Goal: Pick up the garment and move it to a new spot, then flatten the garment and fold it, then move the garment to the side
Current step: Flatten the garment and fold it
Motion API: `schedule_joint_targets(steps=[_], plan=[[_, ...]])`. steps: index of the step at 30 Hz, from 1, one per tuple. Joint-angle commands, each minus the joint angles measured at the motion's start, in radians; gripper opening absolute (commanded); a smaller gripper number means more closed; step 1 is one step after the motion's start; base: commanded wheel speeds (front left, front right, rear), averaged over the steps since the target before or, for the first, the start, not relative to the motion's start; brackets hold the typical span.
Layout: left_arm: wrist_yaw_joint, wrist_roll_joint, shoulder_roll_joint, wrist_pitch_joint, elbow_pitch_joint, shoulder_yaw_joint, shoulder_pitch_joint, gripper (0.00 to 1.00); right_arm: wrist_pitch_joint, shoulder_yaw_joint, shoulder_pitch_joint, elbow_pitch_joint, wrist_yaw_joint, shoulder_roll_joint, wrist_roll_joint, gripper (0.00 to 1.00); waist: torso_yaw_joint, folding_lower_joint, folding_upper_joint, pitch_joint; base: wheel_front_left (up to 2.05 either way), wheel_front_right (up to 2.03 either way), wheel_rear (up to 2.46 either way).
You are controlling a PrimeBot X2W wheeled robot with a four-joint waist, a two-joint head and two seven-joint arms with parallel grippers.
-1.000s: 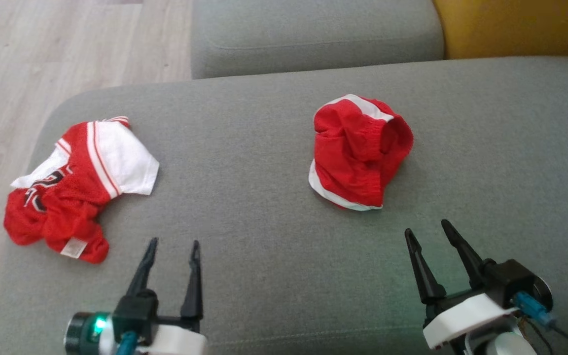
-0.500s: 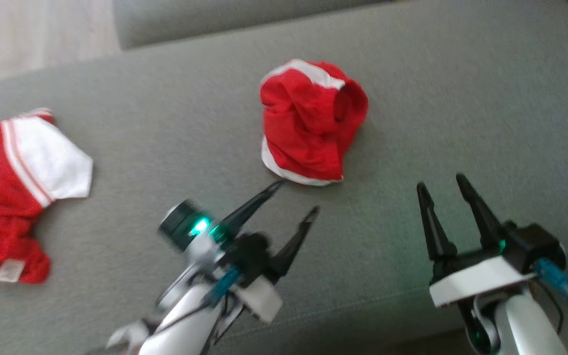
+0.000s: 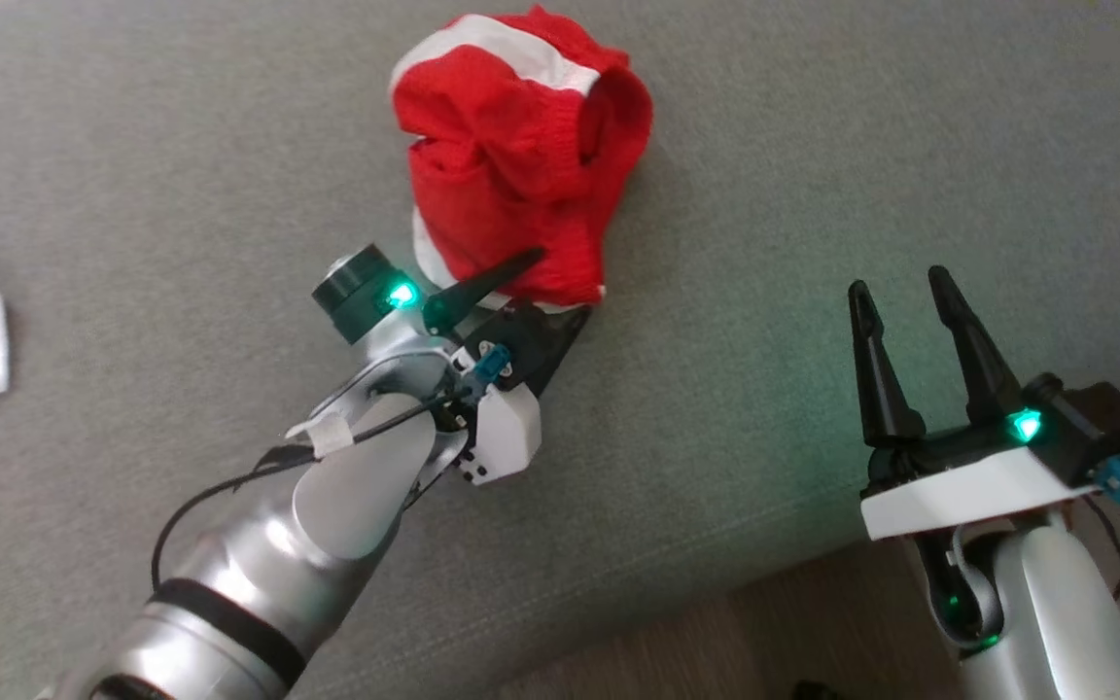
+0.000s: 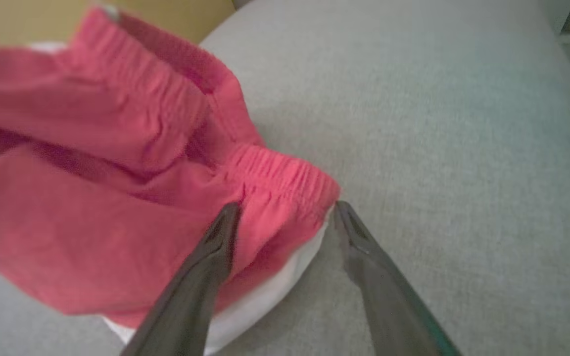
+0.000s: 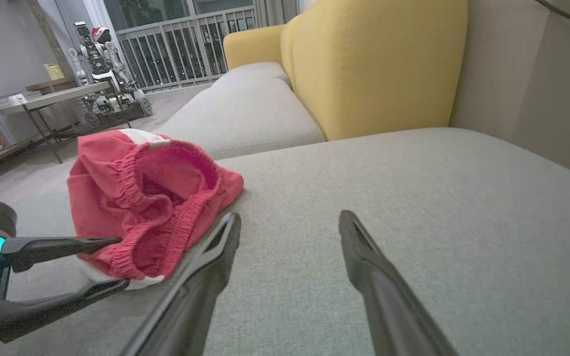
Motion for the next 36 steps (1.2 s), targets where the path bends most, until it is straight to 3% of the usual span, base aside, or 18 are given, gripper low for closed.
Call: schedule_joint_targets(steps=[1, 2, 3, 5, 6, 10, 15, 18, 25, 28, 31, 36], plan=[[0.01, -0.001, 0.004, 0.0, 0.006, 0.029, -0.026, 1.0, -0.009, 0.019, -0.022, -0.037, 0.0, 0.0, 0.009, 1.0, -0.017, 0.0, 0.0, 0.02, 0.0, 0.0, 0.0], [0.01, -0.003, 0.0, -0.003, 0.031, 0.026, -0.033, 1.0, -0.009, 0.02, -0.024, -0.038, 0.0, 0.0, 0.011, 1.0, -0.02, 0.0, 0.0, 0.023, 0.0, 0.0, 0.0], [0.008, -0.006, -0.004, -0.006, 0.056, 0.022, -0.04, 0.8, -0.009, 0.02, -0.026, -0.038, 0.0, 0.0, 0.012, 1.0, -0.021, 0.0, 0.0, 0.025, 0.0, 0.0, 0.0], [0.004, -0.017, -0.012, -0.007, 0.106, 0.012, -0.05, 0.09, -0.009, 0.019, -0.031, -0.037, 0.0, 0.0, 0.016, 1.0, -0.022, 0.0, 0.0, 0.029, 0.0, 0.0, 0.0], [0.002, -0.02, -0.016, -0.011, 0.127, 0.007, -0.056, 0.0, -0.009, 0.019, -0.034, -0.036, 0.0, 0.0, 0.017, 1.0, -0.022, 0.0, 0.0, 0.03, 0.0, 0.0, 0.0], [0.006, -0.056, -0.028, -0.046, 0.168, 0.019, -0.079, 0.0, -0.009, 0.023, -0.046, -0.037, 0.0, 0.0, 0.018, 1.0, -0.016, 0.0, 0.0, 0.029, 0.0, 0.0, 0.0], [-0.002, -0.193, -0.04, -0.065, 0.113, 0.087, -0.069, 0.0, -0.009, 0.025, -0.044, -0.033, 0.0, 0.0, 0.015, 1.0, -0.005, 0.0, 0.0, 0.01, 0.0, 0.0, 0.0], [-0.009, -0.352, -0.042, -0.067, -0.015, 0.134, -0.055, 0.0, -0.009, 0.034, -0.039, -0.028, 0.0, 0.0, 0.017, 1.0, -0.003, 0.0, 0.0, -0.01, 0.0, 0.0, 0.0], [-0.009, -0.846, -0.042, -0.067, -0.212, 0.124, -0.116, 0.0, -0.009, 0.061, -0.03, -0.019, 0.0, 0.0, 0.034, 1.0, -0.021, 0.0, 0.0, -0.062, 0.0, 0.0, 0.0], [0.04, -1.053, -0.042, -0.067, -0.31, 0.121, -0.175, 0.0, -0.009, 0.068, -0.022, -0.014, 0.0, 0.0, 0.04, 1.0, -0.028, 0.0, 0.0, -0.083, 0.0, 0.0, 0.0], [0.108, -1.188, -0.043, -0.067, -0.423, 0.155, -0.219, 0.0, -0.009, 0.07, -0.014, -0.008, 0.0, 0.0, 0.042, 1.0, -0.027, 0.0, 0.0, -0.101, 0.0, 0.0, 0.0], [0.186, -1.176, -0.043, -0.067, -0.504, 0.204, -0.137, 0.0, -0.009, 0.067, -0.004, -0.012, 0.0, 0.0, 0.041, 1.0, -0.009, 0.0, 0.0, -0.113, 0.0, 0.0, 0.0]])
